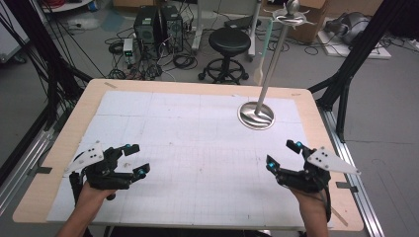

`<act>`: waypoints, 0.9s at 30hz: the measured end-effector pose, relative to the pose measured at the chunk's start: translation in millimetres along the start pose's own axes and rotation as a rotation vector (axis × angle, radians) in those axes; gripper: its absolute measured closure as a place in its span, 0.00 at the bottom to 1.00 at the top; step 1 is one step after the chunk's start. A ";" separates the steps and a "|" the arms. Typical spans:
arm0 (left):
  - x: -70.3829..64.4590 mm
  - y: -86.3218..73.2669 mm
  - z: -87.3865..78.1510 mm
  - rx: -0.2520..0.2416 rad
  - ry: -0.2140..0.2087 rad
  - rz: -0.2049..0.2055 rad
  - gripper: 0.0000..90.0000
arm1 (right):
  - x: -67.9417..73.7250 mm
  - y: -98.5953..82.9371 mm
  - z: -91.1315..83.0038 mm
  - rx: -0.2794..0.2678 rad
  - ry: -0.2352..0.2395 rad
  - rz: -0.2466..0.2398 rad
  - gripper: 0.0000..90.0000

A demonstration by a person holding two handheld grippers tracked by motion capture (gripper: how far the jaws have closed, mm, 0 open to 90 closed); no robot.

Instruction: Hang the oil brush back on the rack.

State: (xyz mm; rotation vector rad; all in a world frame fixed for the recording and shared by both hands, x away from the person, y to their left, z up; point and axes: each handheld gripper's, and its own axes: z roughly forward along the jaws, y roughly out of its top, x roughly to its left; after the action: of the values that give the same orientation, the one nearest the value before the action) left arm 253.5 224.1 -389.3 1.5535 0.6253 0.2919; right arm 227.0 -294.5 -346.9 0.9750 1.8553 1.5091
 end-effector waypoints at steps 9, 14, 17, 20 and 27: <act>0.8 -2.8 -3.1 -0.009 0.012 0.000 0.21 | 13.3 -36.9 -17.5 -0.020 -0.009 0.056 0.18; 0.0 -4.3 -5.3 -0.008 0.014 -0.002 0.21 | 14.6 -41.3 -20.1 -0.009 -0.015 0.058 0.18; 0.1 -4.8 -5.3 -0.008 0.014 -0.001 0.21 | 14.5 -43.0 -19.1 -0.005 -0.015 0.065 0.18; -0.3 -5.8 -5.6 -0.005 0.015 -0.007 0.21 | 14.1 -44.5 -17.8 0.003 -0.015 0.069 0.18; -2.0 -9.3 -8.3 0.000 0.015 -0.010 0.21 | 13.4 -45.5 -18.1 -0.001 -0.011 0.076 0.18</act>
State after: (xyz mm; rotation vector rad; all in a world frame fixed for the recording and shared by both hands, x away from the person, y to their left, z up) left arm 245.4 229.7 -397.2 1.5487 0.6446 0.2969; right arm 196.1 -298.9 -387.0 1.0617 1.8286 1.5457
